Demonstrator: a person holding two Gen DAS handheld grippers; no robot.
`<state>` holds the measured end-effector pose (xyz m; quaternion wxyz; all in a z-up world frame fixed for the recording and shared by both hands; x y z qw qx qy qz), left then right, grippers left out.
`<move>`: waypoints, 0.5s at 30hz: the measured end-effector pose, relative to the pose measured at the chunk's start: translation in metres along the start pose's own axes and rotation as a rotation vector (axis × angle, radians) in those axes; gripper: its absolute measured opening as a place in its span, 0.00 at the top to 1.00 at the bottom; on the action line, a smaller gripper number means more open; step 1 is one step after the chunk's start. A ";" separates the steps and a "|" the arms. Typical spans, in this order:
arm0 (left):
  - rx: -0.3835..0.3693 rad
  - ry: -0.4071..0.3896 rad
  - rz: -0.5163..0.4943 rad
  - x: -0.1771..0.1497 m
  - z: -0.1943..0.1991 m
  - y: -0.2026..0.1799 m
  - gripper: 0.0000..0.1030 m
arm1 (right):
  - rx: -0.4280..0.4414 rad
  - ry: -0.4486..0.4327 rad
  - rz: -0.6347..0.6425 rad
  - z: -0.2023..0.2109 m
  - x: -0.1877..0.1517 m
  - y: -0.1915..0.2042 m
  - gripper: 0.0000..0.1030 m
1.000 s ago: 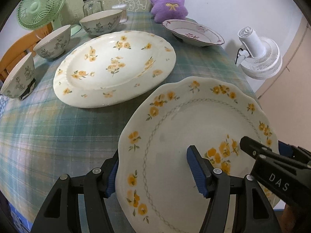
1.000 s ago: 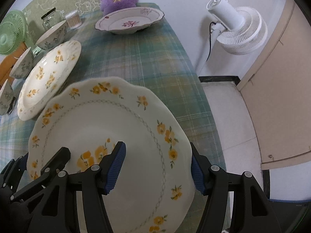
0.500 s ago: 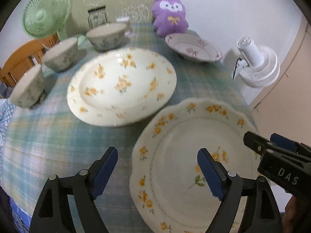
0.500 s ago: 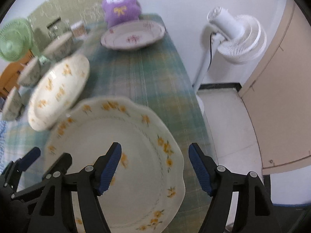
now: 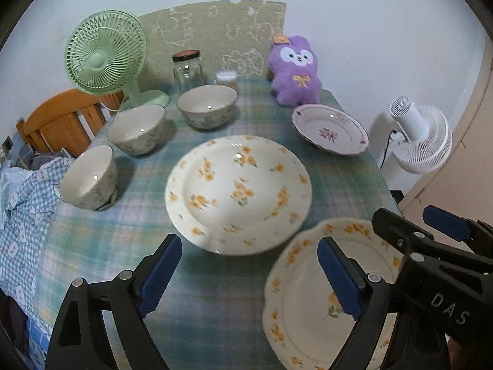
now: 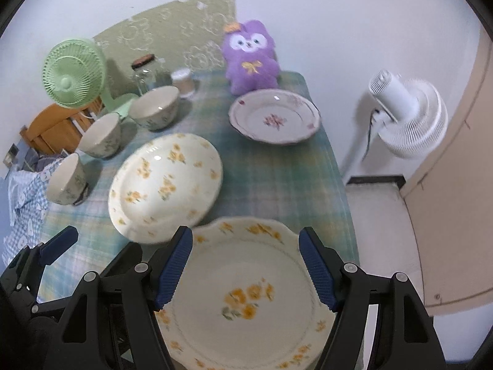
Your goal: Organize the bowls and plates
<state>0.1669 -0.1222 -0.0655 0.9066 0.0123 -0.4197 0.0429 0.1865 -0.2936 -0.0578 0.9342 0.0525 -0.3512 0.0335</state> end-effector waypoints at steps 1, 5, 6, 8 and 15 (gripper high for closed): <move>0.000 -0.002 0.002 0.003 -0.002 0.004 0.12 | -0.004 -0.005 0.004 -0.002 0.003 0.004 0.27; -0.017 0.004 0.014 0.017 -0.016 0.023 0.12 | -0.014 -0.018 -0.027 -0.012 0.014 0.017 0.27; -0.016 0.000 0.011 0.020 -0.019 0.027 0.12 | -0.015 -0.020 -0.034 -0.016 0.016 0.020 0.27; -0.012 -0.004 0.000 0.025 -0.028 0.035 0.12 | -0.029 -0.021 -0.041 -0.026 0.022 0.028 0.27; 0.018 0.008 -0.032 0.033 -0.069 0.062 0.13 | -0.080 -0.003 -0.029 -0.069 0.031 0.054 0.27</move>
Point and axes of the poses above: each gripper's, at about its wrist camera, not at the fingertips, and z roughly against the way its jaws point, y to its left, x to its top, the point moved 3 cm from there along -z, roughly the way its jaws point, and after that the axes turned 13 degrees about -y, right-handed, at the moved point
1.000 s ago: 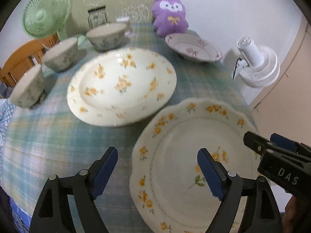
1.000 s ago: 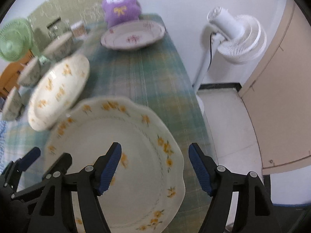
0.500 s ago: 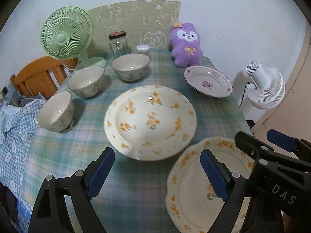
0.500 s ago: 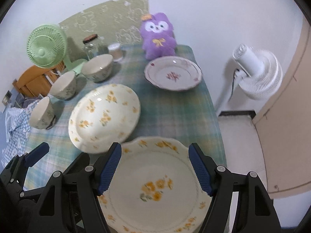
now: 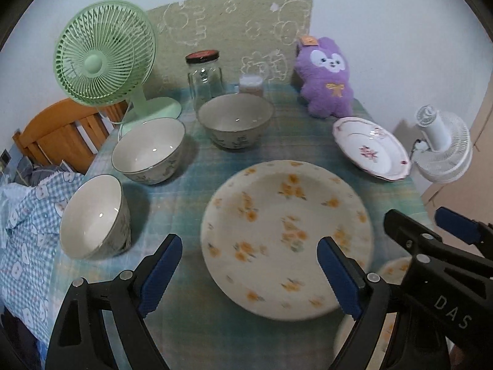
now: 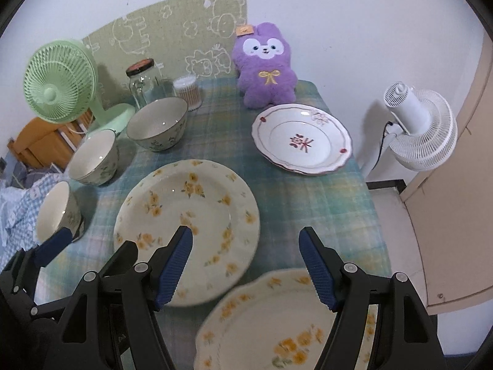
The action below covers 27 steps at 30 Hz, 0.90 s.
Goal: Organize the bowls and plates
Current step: 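Move both grippers to the deep yellow-flower plate and close on its rim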
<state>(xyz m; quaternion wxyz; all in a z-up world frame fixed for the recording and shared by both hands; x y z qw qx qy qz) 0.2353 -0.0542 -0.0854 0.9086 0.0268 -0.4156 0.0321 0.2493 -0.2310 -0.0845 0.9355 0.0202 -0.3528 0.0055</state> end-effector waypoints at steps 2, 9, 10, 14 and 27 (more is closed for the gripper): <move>0.004 0.016 0.009 0.001 -0.014 0.007 0.15 | -0.012 0.006 -0.002 -0.013 0.002 0.004 0.27; 0.003 0.040 -0.003 0.005 -0.054 0.021 0.17 | -0.039 0.037 -0.014 -0.054 0.005 0.009 0.27; 0.002 0.049 -0.002 0.004 -0.060 0.022 0.17 | -0.045 0.044 -0.017 -0.060 0.005 0.008 0.27; -0.006 0.081 0.022 0.003 -0.083 0.028 0.19 | -0.062 0.080 -0.009 -0.084 0.002 0.009 0.27; -0.001 0.169 0.011 -0.013 -0.119 0.025 0.26 | -0.066 0.168 0.005 -0.123 -0.012 0.009 0.27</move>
Point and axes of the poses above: each gripper's, at about its wrist camera, not at the fingertips, and z roughly against the way its jaws point, y to its left, x to its top, the point moved 3 cm from there along -z, roughly the way its jaws point, and after that the axes turned 13 degrees about -y, right-handed, at the moved point
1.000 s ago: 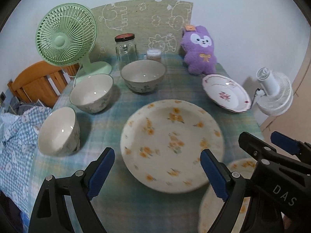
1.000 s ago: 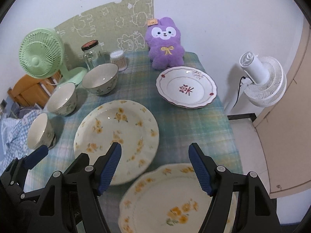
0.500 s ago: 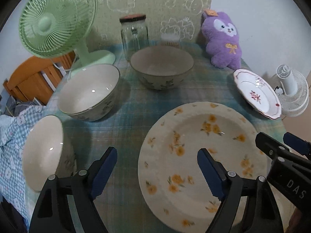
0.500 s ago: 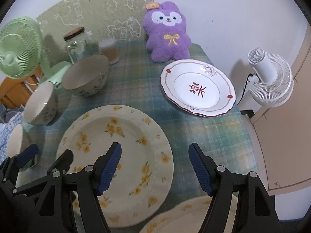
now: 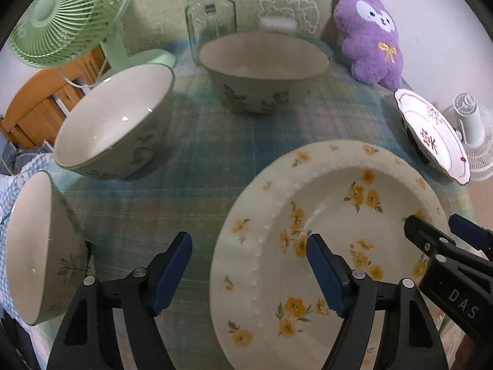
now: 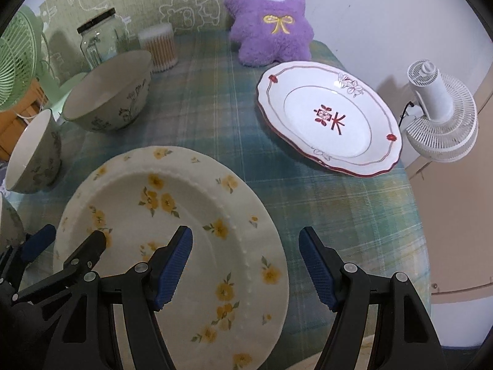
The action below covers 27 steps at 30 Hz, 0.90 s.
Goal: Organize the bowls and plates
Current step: 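Move both grippers to the deep yellow-flower plate and close on its rim, then lift the deep plate with both grippers and carry it over the scalloped plate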
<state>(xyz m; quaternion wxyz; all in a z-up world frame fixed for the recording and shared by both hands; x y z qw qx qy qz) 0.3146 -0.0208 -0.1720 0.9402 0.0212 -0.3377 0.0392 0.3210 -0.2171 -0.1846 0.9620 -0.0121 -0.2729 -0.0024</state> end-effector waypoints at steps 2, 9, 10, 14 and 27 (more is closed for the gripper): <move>-0.007 0.016 0.009 0.000 -0.001 -0.002 0.27 | 0.003 0.009 -0.002 -0.002 -0.001 0.002 0.27; -0.039 0.025 0.016 0.001 -0.002 -0.006 0.36 | 0.018 0.057 -0.007 -0.013 -0.006 0.004 0.33; -0.044 0.029 0.008 0.001 -0.001 -0.007 0.36 | 0.016 0.056 -0.010 -0.013 -0.006 0.003 0.33; -0.056 0.042 0.010 0.001 -0.003 -0.007 0.36 | 0.000 0.057 0.000 -0.013 -0.007 0.006 0.34; -0.052 0.058 -0.018 0.000 0.006 -0.007 0.37 | -0.026 0.091 0.016 0.000 -0.011 0.008 0.35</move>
Point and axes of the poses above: each gripper's, at about its wrist camera, not at the fingertips, and z roughly against the way its jaws point, y to its left, x to its top, the point moved 3 cm from there along -z, roughly the way its jaws point, and after that the axes turned 13 degrees about -y, right-handed, at the moved point
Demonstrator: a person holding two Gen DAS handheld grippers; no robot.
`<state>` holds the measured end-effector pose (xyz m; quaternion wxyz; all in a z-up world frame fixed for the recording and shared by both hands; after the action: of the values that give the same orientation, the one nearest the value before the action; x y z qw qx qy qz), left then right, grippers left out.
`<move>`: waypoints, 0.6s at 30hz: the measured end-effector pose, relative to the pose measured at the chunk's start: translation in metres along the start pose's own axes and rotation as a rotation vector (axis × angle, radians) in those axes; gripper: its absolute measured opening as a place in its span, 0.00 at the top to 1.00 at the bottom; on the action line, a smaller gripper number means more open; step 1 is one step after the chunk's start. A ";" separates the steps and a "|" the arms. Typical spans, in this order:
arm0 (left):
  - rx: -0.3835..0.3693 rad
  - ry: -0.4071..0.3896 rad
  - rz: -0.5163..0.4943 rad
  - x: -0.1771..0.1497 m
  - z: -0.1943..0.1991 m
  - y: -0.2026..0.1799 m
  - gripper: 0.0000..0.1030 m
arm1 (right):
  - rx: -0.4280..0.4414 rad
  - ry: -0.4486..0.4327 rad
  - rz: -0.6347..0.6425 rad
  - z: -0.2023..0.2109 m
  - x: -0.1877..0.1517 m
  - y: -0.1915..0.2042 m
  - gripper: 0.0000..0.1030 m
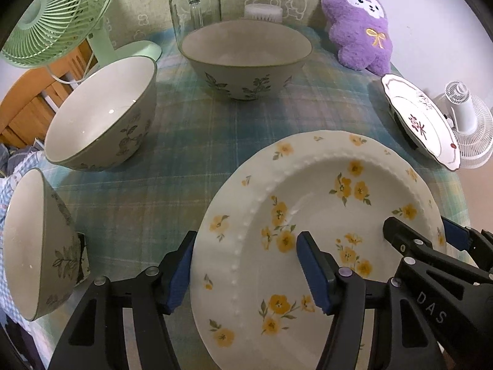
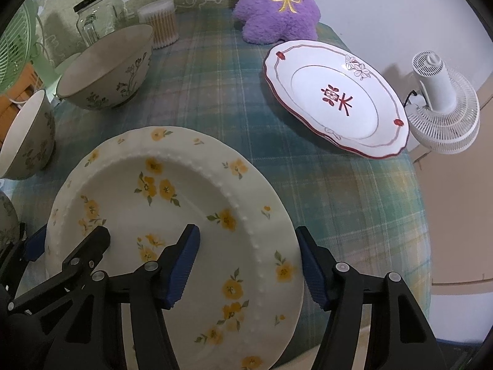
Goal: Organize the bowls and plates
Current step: 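Lift the deep plate with both grippers and carry it over the scalloped plate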
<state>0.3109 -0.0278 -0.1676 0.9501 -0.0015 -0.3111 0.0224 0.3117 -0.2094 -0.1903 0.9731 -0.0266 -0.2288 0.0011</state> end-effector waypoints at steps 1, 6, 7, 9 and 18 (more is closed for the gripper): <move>0.000 -0.002 0.000 0.000 0.002 0.000 0.37 | 0.000 -0.001 -0.003 0.002 0.000 0.000 0.35; 0.003 -0.021 -0.001 0.003 0.013 0.002 0.37 | 0.003 -0.016 -0.004 0.013 0.001 0.003 0.35; 0.004 -0.027 -0.002 0.004 0.016 0.002 0.37 | 0.003 -0.021 -0.004 0.016 0.002 0.004 0.35; 0.003 -0.036 -0.004 0.005 0.023 0.004 0.37 | 0.001 -0.031 -0.004 0.023 0.004 0.005 0.35; -0.021 -0.075 -0.020 0.005 0.051 0.000 0.37 | -0.030 -0.065 -0.027 0.060 0.006 -0.003 0.35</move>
<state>0.2850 -0.0279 -0.1232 0.9379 -0.0077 -0.3466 0.0097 0.2899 -0.2089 -0.1336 0.9646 -0.0381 -0.2605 -0.0148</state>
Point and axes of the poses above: each gripper's, at about its wrist camera, not at the fingertips, and z roughly against the way its jaws point, y to its left, x to its top, the point moved 3 cm from there along -z, roughly the way its jaws point, and after that the axes turned 13 degrees about -y, right-handed, at the moved point
